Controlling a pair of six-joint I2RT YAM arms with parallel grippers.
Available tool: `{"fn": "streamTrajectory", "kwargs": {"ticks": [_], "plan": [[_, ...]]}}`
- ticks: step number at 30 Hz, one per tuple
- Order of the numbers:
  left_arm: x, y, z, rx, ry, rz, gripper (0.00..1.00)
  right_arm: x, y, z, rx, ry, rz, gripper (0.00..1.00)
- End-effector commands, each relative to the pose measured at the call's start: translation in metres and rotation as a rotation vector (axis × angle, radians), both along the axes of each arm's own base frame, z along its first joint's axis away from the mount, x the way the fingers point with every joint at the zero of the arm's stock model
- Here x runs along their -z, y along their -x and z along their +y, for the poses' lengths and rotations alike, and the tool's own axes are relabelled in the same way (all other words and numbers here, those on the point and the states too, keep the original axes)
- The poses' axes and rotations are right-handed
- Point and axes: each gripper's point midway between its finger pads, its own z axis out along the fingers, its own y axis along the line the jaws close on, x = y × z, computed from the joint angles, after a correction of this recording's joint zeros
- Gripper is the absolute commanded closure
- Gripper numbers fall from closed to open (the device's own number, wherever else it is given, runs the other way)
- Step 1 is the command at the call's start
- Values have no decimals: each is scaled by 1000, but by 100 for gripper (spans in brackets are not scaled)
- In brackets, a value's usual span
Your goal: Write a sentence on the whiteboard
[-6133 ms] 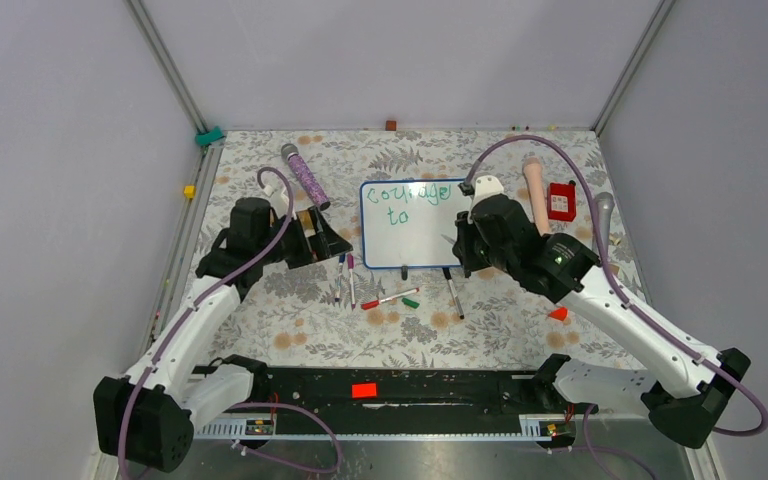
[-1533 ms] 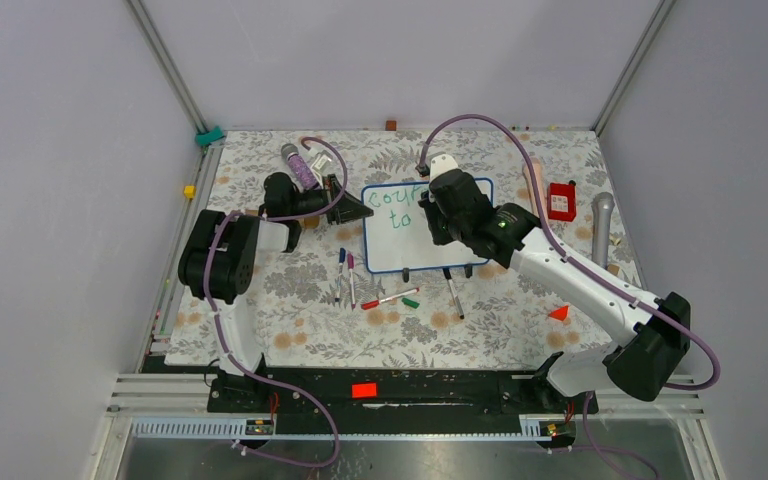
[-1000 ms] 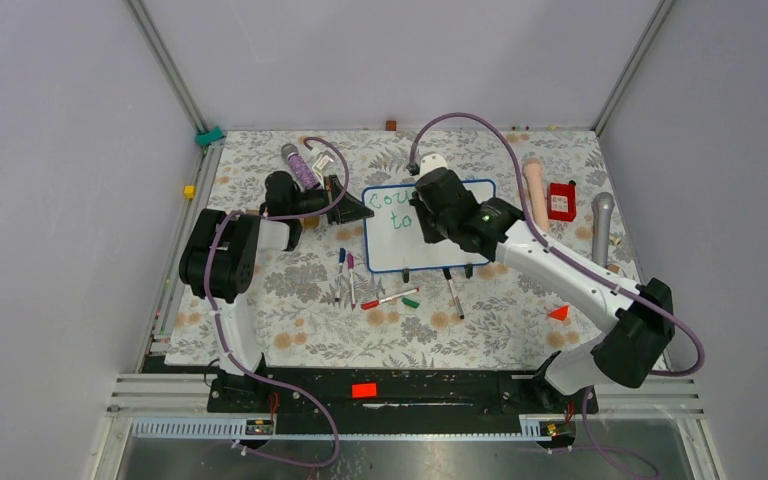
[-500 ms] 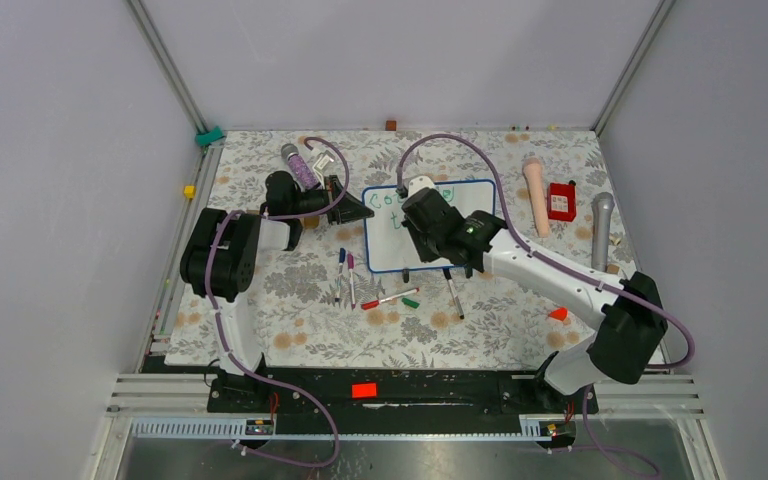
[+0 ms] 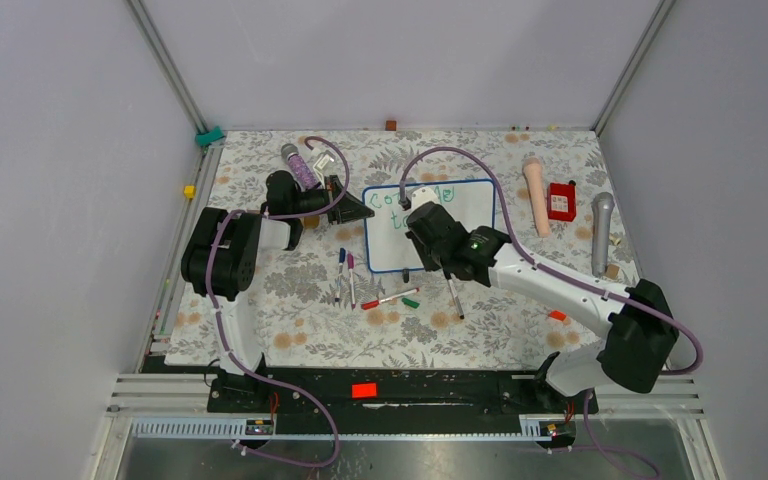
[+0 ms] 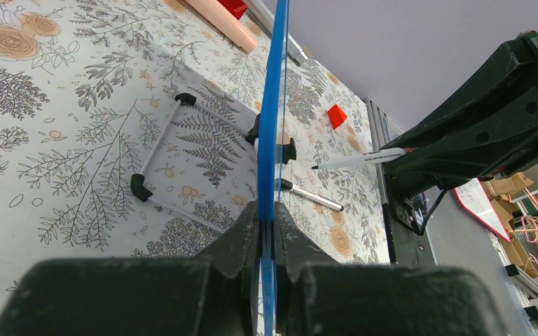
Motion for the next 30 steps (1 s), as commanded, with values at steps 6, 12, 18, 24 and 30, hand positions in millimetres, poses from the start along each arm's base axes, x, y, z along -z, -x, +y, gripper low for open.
{"fn": "streamTrajectory", "kwargs": {"ticks": [6, 12, 18, 24, 30], "plan": [[-10, 7, -2, 67, 1, -89, 100, -23, -21, 25, -28, -38, -103, 100], [-12, 6, -2, 64, 3, -101, 100, -19, -20, 29, -38, -31, -96, 100], [-14, 5, -2, 63, 4, -103, 100, -17, -22, 28, -33, -18, -97, 100], [-12, 4, -2, 64, 3, -93, 100, -15, -28, 25, -11, 14, -115, 100], [-12, 5, -2, 65, 1, -89, 100, -12, -32, 25, -1, 28, -118, 100]]}}
